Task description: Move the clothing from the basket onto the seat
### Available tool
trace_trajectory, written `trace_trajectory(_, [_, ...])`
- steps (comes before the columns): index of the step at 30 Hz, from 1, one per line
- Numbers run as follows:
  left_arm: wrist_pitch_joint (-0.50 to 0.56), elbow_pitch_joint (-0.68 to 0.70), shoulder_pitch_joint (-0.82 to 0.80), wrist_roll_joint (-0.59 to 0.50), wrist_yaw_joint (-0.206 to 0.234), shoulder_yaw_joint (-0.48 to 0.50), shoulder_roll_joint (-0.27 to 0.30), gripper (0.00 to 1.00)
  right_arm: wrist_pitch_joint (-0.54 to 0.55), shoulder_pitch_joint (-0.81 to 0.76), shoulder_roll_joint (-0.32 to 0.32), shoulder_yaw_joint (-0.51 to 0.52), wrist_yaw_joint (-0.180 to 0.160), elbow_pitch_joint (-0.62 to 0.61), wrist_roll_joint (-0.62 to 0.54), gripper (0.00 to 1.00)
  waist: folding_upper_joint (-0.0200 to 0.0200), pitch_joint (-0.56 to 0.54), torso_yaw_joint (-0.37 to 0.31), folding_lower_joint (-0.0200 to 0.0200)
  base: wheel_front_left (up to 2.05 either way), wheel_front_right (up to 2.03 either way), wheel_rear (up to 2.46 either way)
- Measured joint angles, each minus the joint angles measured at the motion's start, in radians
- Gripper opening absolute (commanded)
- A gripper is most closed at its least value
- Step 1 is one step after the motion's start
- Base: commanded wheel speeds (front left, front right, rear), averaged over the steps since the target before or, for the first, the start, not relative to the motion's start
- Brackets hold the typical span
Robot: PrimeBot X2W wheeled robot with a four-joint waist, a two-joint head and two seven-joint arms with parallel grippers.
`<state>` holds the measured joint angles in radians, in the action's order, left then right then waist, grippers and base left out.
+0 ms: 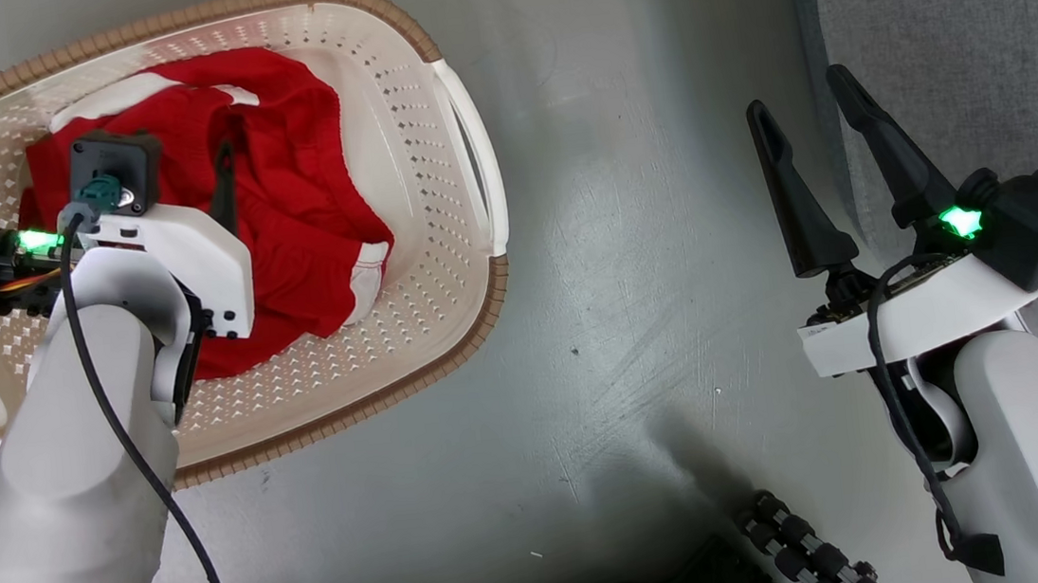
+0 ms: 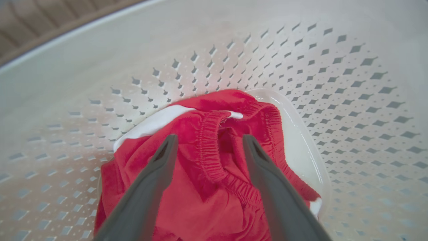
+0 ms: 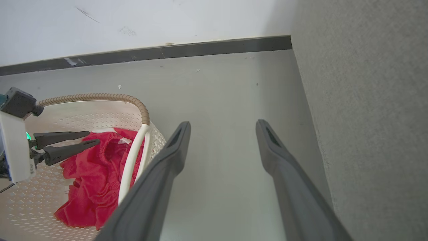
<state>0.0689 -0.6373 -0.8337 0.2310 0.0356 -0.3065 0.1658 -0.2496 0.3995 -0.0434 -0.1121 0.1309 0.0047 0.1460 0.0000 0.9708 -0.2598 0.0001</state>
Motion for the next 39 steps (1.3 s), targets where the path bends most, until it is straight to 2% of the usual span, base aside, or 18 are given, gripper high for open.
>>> trace_trajectory(22, [-0.030, -0.107, -0.063, 0.005, 0.002, 0.008, 0.003, 1.00, -0.002, 0.015, 0.000, 0.000, 0.000, -0.018, 0.002, 1.00, 0.0000, 0.061, -0.020, 0.0000, 0.00, 0.00, 0.00])
trace_trajectory(39, [-0.070, -0.180, -0.106, -0.015, 0.011, 0.005, 0.027, 1.00, -0.006, 0.014, 0.000, 0.000, 0.000, -0.033, 0.011, 1.00, 0.0000, 0.093, -0.036, 0.0000, 0.00, 0.00, 0.00])
